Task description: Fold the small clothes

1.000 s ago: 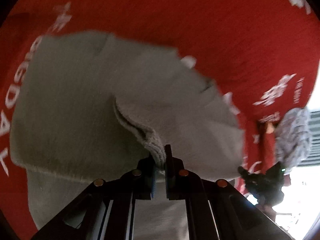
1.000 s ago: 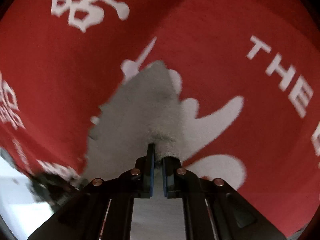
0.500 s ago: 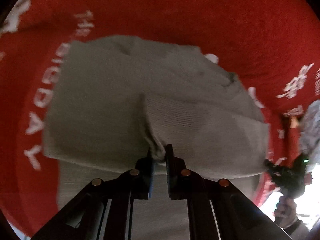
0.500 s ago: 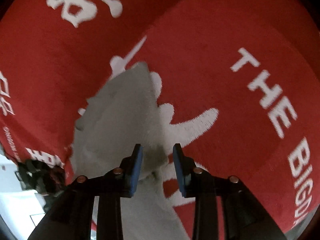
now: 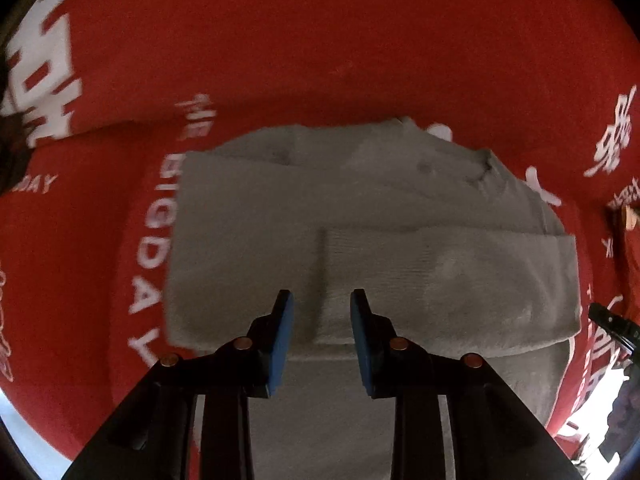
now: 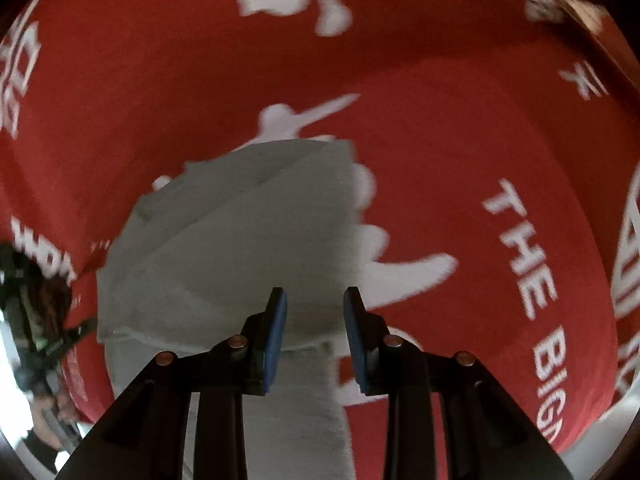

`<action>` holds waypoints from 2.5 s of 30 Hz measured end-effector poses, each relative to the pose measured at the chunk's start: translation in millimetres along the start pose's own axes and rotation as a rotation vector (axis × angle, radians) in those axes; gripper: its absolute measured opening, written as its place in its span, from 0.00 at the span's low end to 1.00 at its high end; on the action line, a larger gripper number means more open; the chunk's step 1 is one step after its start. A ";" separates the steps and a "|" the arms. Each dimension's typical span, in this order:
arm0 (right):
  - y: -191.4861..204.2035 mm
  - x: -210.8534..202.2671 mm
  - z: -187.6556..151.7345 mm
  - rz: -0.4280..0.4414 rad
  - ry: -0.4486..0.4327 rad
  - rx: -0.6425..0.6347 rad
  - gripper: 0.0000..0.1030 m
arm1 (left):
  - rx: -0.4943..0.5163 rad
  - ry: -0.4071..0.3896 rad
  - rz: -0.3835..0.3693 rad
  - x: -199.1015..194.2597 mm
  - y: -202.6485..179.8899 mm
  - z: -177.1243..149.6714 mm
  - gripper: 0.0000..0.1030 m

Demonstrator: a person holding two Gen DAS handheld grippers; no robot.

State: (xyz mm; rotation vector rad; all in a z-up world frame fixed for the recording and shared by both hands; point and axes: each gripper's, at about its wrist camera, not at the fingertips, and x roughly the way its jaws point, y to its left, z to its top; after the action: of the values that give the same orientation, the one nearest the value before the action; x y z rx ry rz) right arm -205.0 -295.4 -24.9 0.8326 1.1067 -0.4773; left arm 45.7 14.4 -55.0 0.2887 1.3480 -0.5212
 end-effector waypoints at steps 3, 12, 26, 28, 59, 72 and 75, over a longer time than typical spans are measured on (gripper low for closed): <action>8.2 18.5 0.5 -0.037 0.032 -0.018 0.31 | 0.021 0.052 0.046 26.2 -10.4 -4.3 0.31; -9.1 28.9 -13.2 -0.059 0.061 -0.018 0.22 | 0.003 0.039 0.085 18.3 1.1 -14.3 0.54; -8.0 -13.0 -43.8 -0.032 0.107 0.065 0.30 | 0.063 0.094 0.129 -13.9 -10.4 -37.1 0.54; -6.5 -16.1 -48.9 -0.024 0.113 0.072 0.30 | 0.077 0.104 0.131 -14.7 -15.9 -38.0 0.54; 12.7 -27.2 -62.4 0.068 0.173 0.016 0.76 | 0.140 0.142 0.251 -29.7 -58.8 -53.7 1.00; -5.6 -16.6 -63.3 0.113 0.271 -0.039 0.76 | -0.047 0.165 0.234 -44.3 -46.8 -99.1 1.00; -7.7 -7.4 -70.4 0.128 0.311 -0.040 0.76 | -0.078 0.175 0.241 -46.0 -37.6 -114.4 1.00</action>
State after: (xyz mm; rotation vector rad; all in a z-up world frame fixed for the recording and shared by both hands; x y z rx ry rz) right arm -254.6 -245.4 -34.9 0.9570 1.3333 -0.2213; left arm -76.7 46.9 -30.6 0.4344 1.4754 -0.2452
